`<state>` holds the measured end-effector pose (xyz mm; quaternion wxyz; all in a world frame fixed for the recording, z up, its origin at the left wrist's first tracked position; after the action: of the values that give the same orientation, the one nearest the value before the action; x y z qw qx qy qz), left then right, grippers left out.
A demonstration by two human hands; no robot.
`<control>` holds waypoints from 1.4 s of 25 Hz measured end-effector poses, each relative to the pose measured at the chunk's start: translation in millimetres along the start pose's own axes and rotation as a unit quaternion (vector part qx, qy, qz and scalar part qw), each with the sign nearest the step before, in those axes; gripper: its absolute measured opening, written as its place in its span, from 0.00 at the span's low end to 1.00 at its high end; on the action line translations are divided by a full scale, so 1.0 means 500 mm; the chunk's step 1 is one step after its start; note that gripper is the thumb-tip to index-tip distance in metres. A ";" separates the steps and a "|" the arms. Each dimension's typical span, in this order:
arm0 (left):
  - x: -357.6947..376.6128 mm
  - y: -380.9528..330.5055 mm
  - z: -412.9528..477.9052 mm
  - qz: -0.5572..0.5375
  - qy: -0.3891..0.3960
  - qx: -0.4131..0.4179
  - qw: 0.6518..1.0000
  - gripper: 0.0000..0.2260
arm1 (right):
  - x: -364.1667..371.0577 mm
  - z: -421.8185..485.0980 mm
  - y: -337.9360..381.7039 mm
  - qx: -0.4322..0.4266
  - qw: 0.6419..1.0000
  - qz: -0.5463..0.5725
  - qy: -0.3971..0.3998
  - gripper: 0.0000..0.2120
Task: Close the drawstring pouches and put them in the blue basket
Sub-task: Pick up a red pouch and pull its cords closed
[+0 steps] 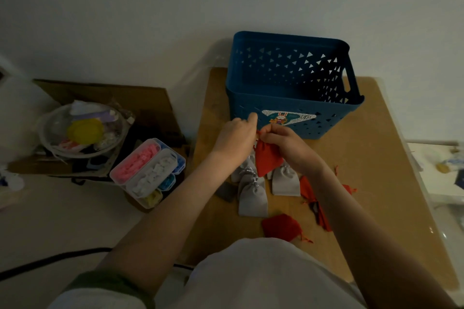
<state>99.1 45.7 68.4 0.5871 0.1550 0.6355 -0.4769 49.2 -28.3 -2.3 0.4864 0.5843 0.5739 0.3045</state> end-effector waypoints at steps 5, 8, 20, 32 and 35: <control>-0.005 -0.001 -0.006 -0.133 0.008 -0.019 0.991 0.06 | 0.002 0.004 0.009 -0.024 0.996 0.082 0.011 0.11; 0.003 -0.002 -0.013 -0.172 0.023 -0.011 0.985 0.07 | 0.005 0.000 0.015 -0.041 0.998 0.057 -0.005 0.07; 0.050 0.061 -0.004 -0.205 0.073 -0.113 0.970 0.10 | -0.057 -0.017 0.022 -0.074 0.980 0.127 -0.134 0.11; 0.018 0.038 -0.033 -0.227 0.109 -0.019 0.968 0.04 | -0.074 -0.022 0.018 -0.052 0.998 -0.009 -0.031 0.02; -0.005 0.025 -0.033 -0.233 0.101 -0.024 0.967 0.04 | -0.048 -0.026 0.047 -0.065 0.991 -0.114 0.025 0.02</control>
<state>99.4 65.7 63.1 0.3963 0.0362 0.7212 -0.5670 42.3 -45.5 28.9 0.5407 0.4746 0.6272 0.2984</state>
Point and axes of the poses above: each hand's wrist, its own z-axis towards the middle knuckle, its own x-axis out of the palm, y = z × x, the point moved 9 cm from there along z, towards the middle knuckle, and after that the axes turned 13 degrees about -z, right-handed, at the moved point
